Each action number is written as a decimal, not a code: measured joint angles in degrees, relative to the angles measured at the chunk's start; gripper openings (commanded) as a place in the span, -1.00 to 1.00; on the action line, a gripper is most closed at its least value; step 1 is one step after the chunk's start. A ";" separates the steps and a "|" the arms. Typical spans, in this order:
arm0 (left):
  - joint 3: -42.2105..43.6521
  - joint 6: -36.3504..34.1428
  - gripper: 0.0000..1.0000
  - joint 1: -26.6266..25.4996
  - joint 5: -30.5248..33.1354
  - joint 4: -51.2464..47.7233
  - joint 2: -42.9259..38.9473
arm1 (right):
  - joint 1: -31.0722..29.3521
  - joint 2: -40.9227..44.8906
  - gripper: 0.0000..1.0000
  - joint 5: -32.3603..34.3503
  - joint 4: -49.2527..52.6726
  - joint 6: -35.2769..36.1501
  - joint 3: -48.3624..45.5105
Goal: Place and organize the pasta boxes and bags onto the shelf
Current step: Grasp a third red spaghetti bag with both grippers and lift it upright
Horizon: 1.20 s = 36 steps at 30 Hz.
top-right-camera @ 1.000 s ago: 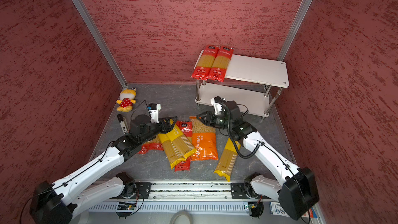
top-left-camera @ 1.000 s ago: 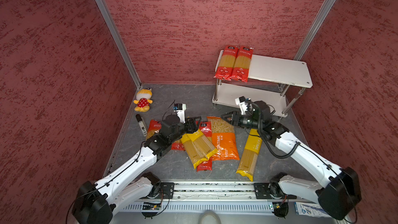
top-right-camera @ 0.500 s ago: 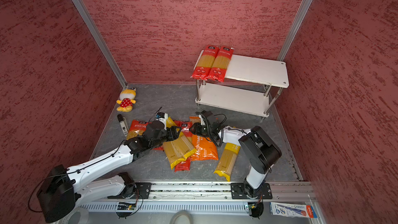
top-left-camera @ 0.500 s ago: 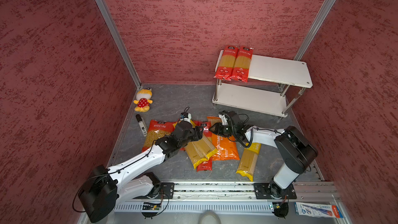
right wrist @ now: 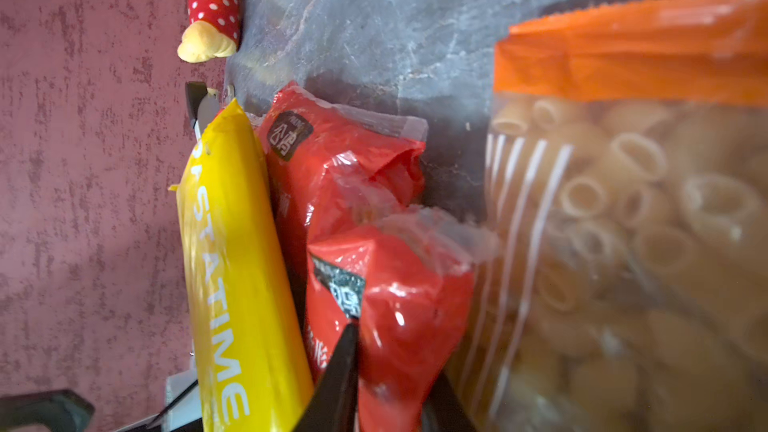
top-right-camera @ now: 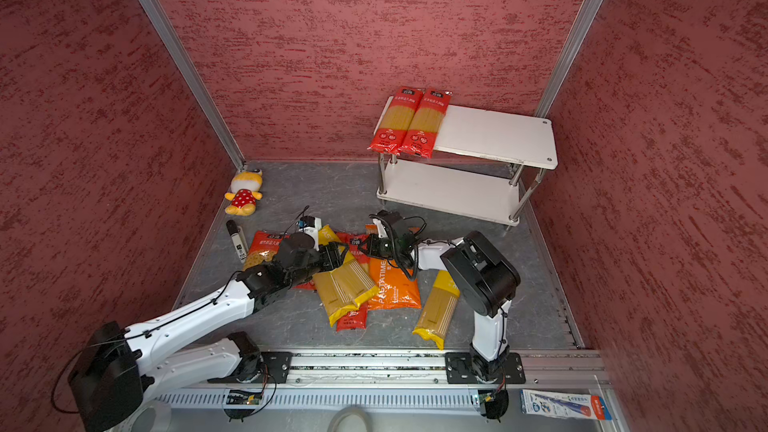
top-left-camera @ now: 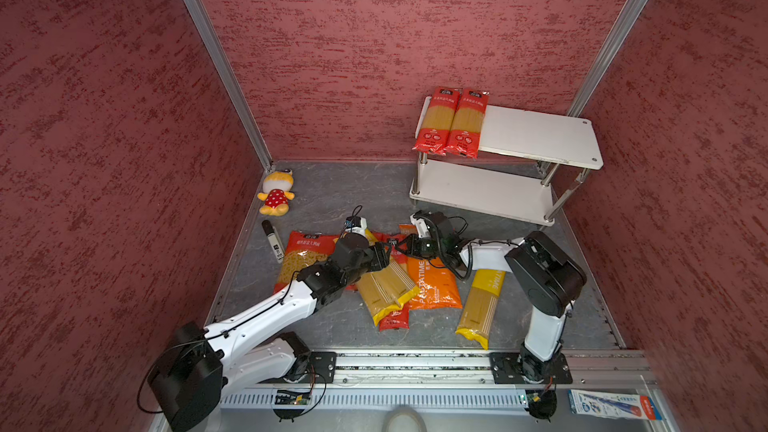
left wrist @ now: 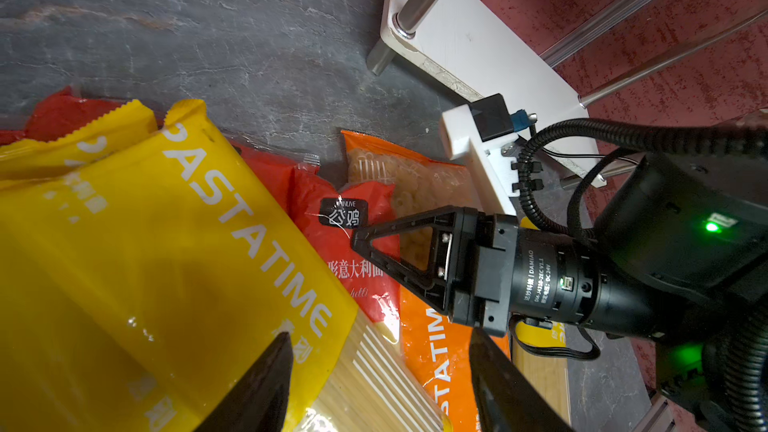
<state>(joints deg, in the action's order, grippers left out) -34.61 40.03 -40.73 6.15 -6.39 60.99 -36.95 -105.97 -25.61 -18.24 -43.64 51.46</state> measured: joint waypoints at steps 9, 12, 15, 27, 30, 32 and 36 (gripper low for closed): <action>0.07 -1.36 0.35 5.22 -3.56 0.59 -5.88 | 2.60 13.38 -0.89 2.91 8.24 6.84 -2.80; 0.07 -1.99 0.35 6.27 -5.18 1.36 -7.06 | 4.55 19.45 -0.91 5.92 13.92 11.17 -2.75; 0.07 -2.80 0.38 6.80 -6.95 2.75 -7.56 | 5.20 25.66 -0.94 10.16 20.74 16.52 -2.10; -0.33 -10.12 0.46 7.89 -17.97 14.01 -6.34 | 5.60 39.85 -1.00 12.26 37.81 37.05 6.97; -0.35 -15.06 0.50 7.89 -23.74 18.95 -6.23 | 5.75 40.28 -1.00 8.35 37.86 40.39 10.23; -0.61 -18.29 0.50 7.89 -27.23 21.14 -5.66 | 5.92 40.28 -1.00 5.35 37.09 42.62 11.98; -2.12 -23.32 0.47 8.02 -33.83 24.37 -3.10 | 6.23 40.28 -1.00 -0.70 34.34 45.72 13.51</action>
<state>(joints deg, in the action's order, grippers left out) -36.73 16.71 -32.71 -27.68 17.98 57.89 -30.72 -65.69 -26.30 16.10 2.09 64.97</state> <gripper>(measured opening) 0.744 0.122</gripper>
